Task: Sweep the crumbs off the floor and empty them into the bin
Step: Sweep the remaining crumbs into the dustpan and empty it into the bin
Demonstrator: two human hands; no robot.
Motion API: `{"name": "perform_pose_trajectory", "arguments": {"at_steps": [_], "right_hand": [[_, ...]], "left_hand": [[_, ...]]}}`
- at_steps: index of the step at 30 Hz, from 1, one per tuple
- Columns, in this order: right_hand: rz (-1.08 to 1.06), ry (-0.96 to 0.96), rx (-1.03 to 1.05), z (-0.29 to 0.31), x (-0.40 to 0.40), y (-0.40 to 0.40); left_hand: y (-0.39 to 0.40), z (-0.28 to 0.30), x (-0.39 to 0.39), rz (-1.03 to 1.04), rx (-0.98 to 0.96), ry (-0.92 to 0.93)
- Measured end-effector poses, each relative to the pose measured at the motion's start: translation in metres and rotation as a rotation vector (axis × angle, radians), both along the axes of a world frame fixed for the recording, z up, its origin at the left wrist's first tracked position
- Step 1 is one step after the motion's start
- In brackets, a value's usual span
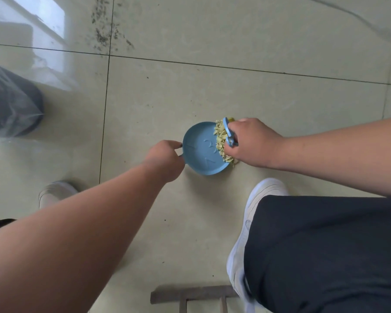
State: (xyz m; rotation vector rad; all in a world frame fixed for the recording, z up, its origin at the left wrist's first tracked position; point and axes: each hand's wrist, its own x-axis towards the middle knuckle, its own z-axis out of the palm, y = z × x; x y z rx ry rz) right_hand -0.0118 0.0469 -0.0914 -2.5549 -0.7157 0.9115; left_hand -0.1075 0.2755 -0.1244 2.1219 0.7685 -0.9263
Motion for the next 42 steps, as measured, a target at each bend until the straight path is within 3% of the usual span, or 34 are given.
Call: {"name": "perform_pose_trajectory", "arguments": {"at_steps": [17,26,32,42], "right_hand": [[0.092,0.036,0.023,0.001,-0.016,0.019],[-0.100,0.036,0.089,0.018,0.006,0.006],[-0.553,0.304,0.175,0.056,0.035,-0.006],[-0.628,0.293,0.371,0.204,0.058,0.017]], "left_hand": [[-0.023,-0.008,0.009,0.128,-0.241,0.011],[-0.007,-0.003,0.008,0.135,-0.300,-0.013],[0.014,0.037,0.013,0.138,-0.338,-0.068],[0.064,0.158,0.030,0.187,-0.476,-0.172]]}}
